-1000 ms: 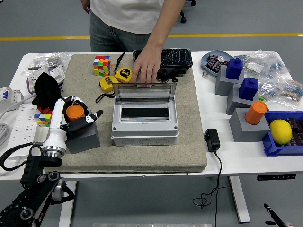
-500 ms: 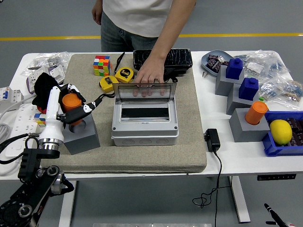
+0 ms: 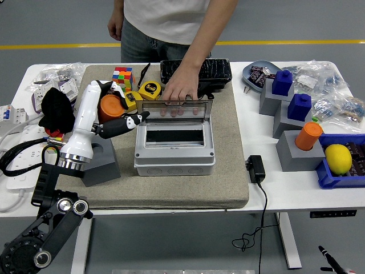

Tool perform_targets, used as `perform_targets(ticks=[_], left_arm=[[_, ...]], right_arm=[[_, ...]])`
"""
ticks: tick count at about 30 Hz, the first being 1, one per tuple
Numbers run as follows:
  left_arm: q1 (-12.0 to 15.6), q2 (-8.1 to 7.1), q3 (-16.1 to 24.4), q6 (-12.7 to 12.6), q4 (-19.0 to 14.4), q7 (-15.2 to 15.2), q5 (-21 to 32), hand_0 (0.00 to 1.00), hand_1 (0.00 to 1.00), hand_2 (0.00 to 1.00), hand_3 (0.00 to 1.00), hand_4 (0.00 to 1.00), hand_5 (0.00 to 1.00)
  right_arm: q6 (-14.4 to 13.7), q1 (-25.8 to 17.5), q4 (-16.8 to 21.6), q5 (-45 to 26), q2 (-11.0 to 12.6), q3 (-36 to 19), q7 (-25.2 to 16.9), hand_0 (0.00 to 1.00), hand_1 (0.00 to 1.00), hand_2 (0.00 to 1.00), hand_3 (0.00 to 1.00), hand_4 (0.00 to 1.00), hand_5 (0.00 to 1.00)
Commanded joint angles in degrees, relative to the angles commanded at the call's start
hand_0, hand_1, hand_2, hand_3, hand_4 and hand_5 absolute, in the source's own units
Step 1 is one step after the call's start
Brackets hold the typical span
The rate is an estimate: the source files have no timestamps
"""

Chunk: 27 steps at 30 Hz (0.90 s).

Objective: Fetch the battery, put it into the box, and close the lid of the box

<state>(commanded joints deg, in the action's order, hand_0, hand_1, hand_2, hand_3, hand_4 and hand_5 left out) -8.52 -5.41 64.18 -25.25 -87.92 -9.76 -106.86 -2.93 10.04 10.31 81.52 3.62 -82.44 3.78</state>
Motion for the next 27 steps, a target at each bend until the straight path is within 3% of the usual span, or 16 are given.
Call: perform_targets(ticks=[1, 6, 7, 11, 13, 14, 21, 27], left_arm=[[-0.56, -0.07, -0.86, 0.1, 0.24, 0.46, -1.48, 0.07, 0.002, 0.002, 0.002, 0.998, 0.126], [-2.95, -0.11, -4.67, 0.42, 1.9, 1.71, -6.08, 0.07, 0.002, 0.002, 0.002, 0.998, 0.126], [-3.47, -0.09, -5.66, 0.45, 2.33, 1.87, -6.58, 0.067, 0.002, 0.002, 0.002, 0.998, 0.189], [-5.81, -0.01, -10.06, 0.38, 4.44, 2.17, -7.75, 0.067, 0.002, 0.002, 0.002, 0.998, 0.189], [-6.87, 0.08, -12.51, 0.26, 5.56, 2.08, -7.22, 0.067, 0.002, 0.002, 0.002, 0.998, 0.189], [-7.42, 0.18, -13.69, 0.16, 6.17, 2.01, -6.8, 0.063, 0.002, 0.002, 0.002, 0.998, 0.342], [-10.7, 1.58, -19.77, -0.31, 10.72, 1.56, -4.68, 0.066, 0.002, 0.002, 0.002, 0.998, 0.392], [-12.98, 3.47, -21.51, -0.92, 15.55, 0.93, -3.56, 0.067, 0.002, 0.002, 0.002, 0.998, 0.421]], right_arm=[[0.0, 0.01, 0.0, 0.05, 0.02, -0.05, 0.02, 0.82, 0.737, 0.682, 0.709, 0.998, 0.966], [-0.01, 0.01, 0.0, 0.17, 0.07, -0.16, 0.07, 0.82, 0.737, 0.682, 0.709, 0.998, 0.966], [-0.01, 0.02, 0.0, 0.18, 0.08, -0.16, 0.08, 0.82, 0.737, 0.682, 0.71, 0.998, 0.965], [-0.01, 0.12, 0.0, 0.33, 0.11, -0.26, 0.13, 0.82, 0.737, 0.682, 0.71, 0.998, 0.965], [0.0, 0.18, 0.0, 0.28, 0.13, -0.17, 0.12, 0.82, 0.737, 0.682, 0.71, 0.998, 0.965], [0.0, 0.21, 0.0, 0.26, 0.14, -0.14, 0.12, 0.82, 0.737, 0.682, 0.71, 0.998, 0.966], [0.01, 0.13, 0.0, 0.57, 0.16, -0.12, 0.26, 0.82, 0.737, 0.682, 0.71, 0.998, 0.968], [0.01, 0.09, 0.0, 0.78, 0.14, -0.1, 0.38, 0.821, 0.737, 0.682, 0.711, 0.998, 0.968]])
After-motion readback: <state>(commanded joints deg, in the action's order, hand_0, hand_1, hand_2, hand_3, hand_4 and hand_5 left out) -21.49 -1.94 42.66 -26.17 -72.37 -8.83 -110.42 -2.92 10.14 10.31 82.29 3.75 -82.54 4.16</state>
